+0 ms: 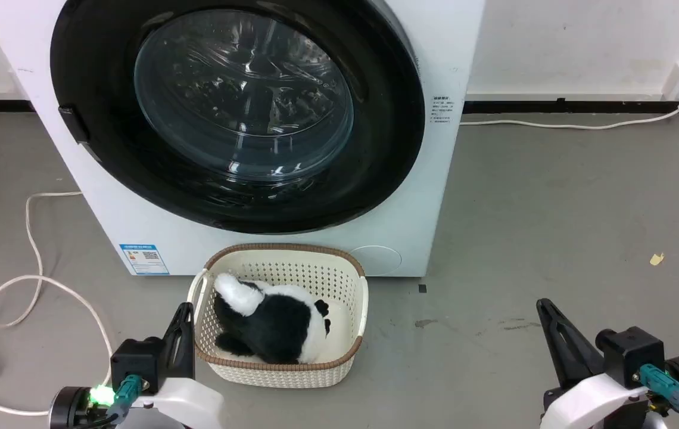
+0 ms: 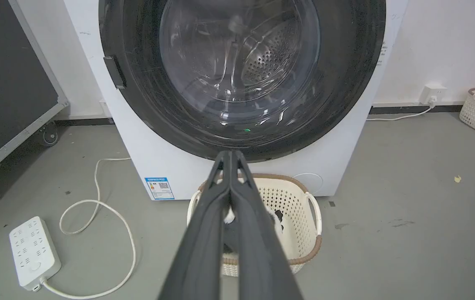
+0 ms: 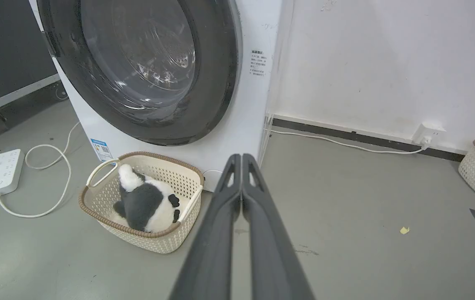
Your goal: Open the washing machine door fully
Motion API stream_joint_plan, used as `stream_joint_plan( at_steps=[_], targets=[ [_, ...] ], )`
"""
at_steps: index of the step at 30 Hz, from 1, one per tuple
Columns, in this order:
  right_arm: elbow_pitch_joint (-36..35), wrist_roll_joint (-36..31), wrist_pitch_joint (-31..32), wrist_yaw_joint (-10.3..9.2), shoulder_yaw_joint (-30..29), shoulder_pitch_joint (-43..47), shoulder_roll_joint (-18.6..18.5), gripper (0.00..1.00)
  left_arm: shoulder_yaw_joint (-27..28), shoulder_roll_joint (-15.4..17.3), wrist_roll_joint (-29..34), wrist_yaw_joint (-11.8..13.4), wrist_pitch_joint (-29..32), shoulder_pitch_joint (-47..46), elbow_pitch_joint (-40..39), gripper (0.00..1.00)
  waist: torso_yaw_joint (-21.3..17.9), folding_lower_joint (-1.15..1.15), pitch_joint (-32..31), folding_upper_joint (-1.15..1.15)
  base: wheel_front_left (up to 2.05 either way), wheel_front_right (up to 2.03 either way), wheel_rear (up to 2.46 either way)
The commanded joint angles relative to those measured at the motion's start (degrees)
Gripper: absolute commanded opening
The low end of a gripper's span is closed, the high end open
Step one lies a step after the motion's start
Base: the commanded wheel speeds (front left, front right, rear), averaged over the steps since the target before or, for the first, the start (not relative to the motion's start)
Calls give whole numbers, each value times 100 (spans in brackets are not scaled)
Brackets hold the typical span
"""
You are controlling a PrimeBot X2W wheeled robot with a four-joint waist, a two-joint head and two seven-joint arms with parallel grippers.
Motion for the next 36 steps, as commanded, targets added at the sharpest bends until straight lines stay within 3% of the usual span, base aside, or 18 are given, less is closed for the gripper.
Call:
stream_joint_plan(
  at_steps=[1, 36],
  targets=[
    [12, -36, 8, 5, -7, -68, 19, 0, -3, 3, 50, 16, 2, -87, -18, 0, 0, 0, 0, 0, 0, 0, 0],
    [12, -36, 8, 5, -7, -68, 19, 0, -3, 3, 50, 16, 2, -87, -18, 0, 0, 0, 0, 0, 0, 0, 0]
  ],
)
